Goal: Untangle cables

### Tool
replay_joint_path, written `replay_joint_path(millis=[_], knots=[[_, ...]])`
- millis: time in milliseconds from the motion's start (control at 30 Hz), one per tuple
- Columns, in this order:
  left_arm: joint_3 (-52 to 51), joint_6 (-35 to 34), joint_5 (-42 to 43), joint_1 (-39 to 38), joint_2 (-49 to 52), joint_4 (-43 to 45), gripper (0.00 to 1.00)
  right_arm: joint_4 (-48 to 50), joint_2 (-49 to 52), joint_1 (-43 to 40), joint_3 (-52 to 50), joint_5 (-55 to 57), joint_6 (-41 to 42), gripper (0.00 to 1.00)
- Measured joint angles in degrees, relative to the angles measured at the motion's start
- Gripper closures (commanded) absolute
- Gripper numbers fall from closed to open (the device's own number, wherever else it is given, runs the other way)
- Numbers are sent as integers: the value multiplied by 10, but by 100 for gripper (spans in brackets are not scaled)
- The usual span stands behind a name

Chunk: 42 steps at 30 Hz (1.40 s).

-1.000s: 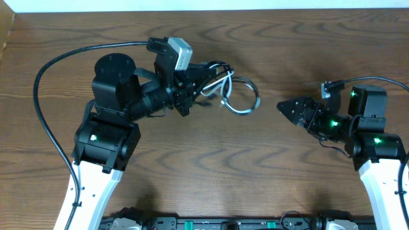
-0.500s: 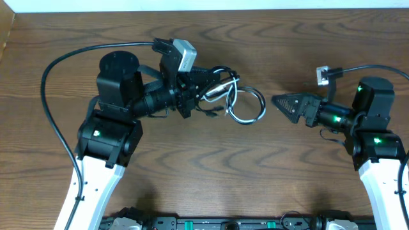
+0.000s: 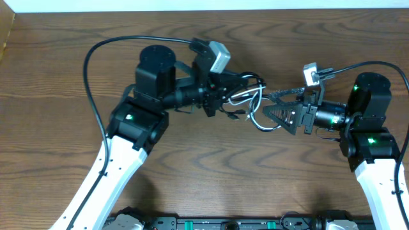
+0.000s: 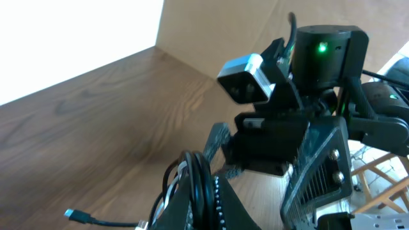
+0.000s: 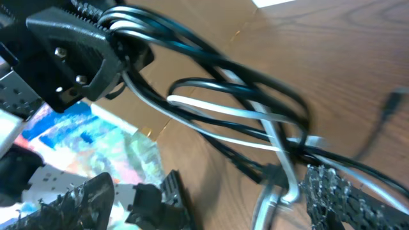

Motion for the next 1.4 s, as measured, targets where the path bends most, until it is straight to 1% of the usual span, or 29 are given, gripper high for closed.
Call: replay_joint_path(millis=[133, 233, 567, 833, 1033, 1200, 1400], knots=[[0, 0, -2, -21, 10, 17, 93, 6, 0, 9, 0, -5, 2, 17], [0, 0, -14, -39, 11, 19, 93, 8, 0, 11, 0, -1, 14, 19], [0, 0, -31, -82, 11, 31, 92, 8, 0, 13, 0, 73, 101, 23], [0, 0, -33, -82, 11, 31, 93, 8, 0, 13, 0, 87, 127, 25], [0, 0, -35, -82, 11, 31, 93, 9, 0, 13, 0, 87, 163, 27], [0, 0, -55, -82, 11, 26, 93, 12, 0, 13, 0, 88, 196, 28], [0, 0, -68, -82, 11, 24, 93, 44, 0, 13, 0, 88, 241, 28]])
